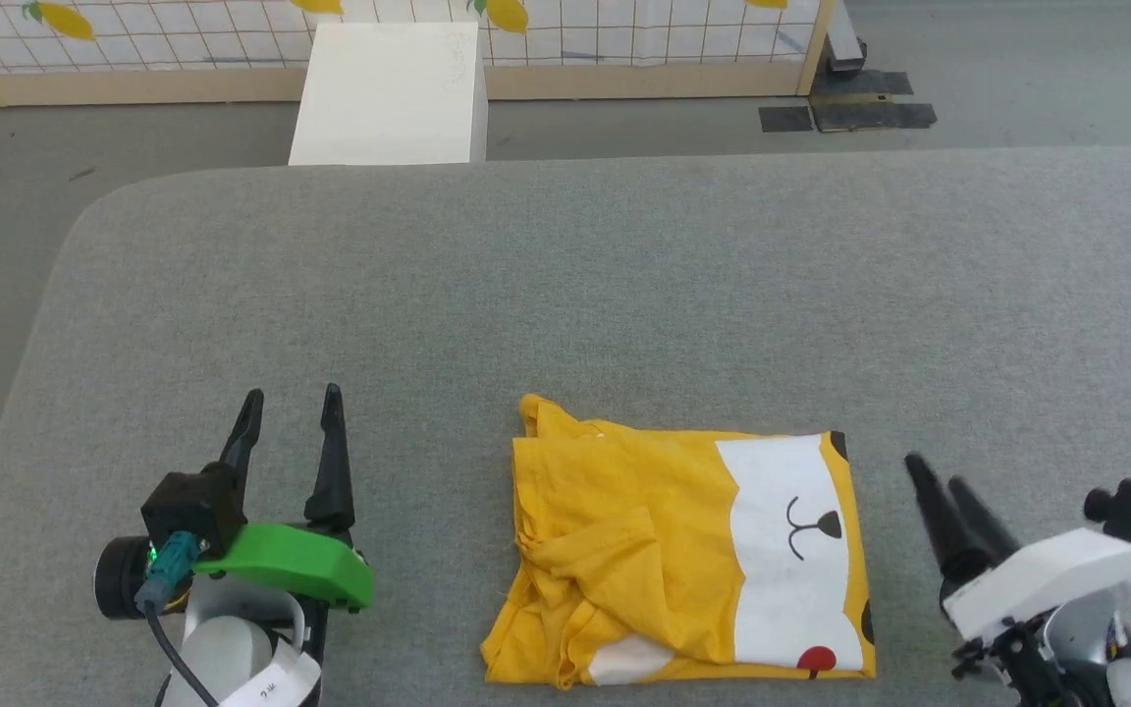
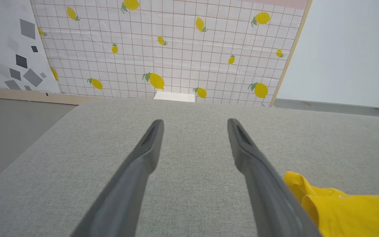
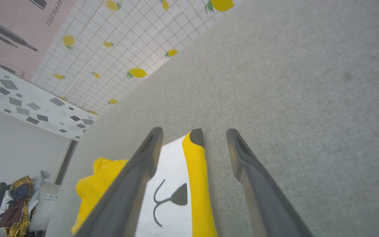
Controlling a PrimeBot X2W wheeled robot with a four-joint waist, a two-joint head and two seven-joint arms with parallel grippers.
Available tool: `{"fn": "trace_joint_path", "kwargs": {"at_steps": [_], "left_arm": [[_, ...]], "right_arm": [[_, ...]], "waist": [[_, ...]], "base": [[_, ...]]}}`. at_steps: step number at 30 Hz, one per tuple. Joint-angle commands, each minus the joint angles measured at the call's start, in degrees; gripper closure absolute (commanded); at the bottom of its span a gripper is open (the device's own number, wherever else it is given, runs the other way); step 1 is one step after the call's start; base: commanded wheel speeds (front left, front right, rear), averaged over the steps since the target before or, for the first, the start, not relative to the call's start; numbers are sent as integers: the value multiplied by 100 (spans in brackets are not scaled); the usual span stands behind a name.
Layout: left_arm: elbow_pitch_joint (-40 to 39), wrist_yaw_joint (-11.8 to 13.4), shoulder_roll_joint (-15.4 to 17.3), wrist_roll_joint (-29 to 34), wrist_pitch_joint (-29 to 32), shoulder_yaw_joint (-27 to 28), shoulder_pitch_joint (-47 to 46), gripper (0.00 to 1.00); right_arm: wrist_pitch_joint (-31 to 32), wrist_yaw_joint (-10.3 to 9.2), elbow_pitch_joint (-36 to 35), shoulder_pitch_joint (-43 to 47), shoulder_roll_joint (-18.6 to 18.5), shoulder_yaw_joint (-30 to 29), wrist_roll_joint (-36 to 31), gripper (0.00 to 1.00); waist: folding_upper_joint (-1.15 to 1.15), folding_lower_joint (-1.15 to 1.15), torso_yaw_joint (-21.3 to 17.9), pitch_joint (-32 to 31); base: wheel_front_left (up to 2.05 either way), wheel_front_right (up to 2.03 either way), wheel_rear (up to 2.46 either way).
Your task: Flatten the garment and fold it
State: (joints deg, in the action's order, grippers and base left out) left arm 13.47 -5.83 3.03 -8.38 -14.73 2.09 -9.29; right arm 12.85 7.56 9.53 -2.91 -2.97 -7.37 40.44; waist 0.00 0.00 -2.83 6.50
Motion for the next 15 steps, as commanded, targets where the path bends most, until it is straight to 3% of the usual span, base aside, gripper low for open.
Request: {"fn": "trace_joint_path", "kwargs": {"at_steps": [1, 7, 15], "left_arm": [[-13, -35, -14, 24, -27, 0, 75, 0], [0, -42, -15, 23, -27, 7, 78, 0], [35, -41, -15, -19, -27, -56, 19, 0]], "right_arm": [[152, -8, 125, 66, 9, 4, 136, 0], [859, -8, 535, 55, 9, 218, 254, 0], [1763, -8, 912, -251, 9, 784, -350, 0]], "waist": [[0, 0, 9, 3], [0, 0, 54, 33], [0, 0, 168, 112]], "base": [[0, 0, 0], [0, 0, 0], [0, 0, 0]]}}
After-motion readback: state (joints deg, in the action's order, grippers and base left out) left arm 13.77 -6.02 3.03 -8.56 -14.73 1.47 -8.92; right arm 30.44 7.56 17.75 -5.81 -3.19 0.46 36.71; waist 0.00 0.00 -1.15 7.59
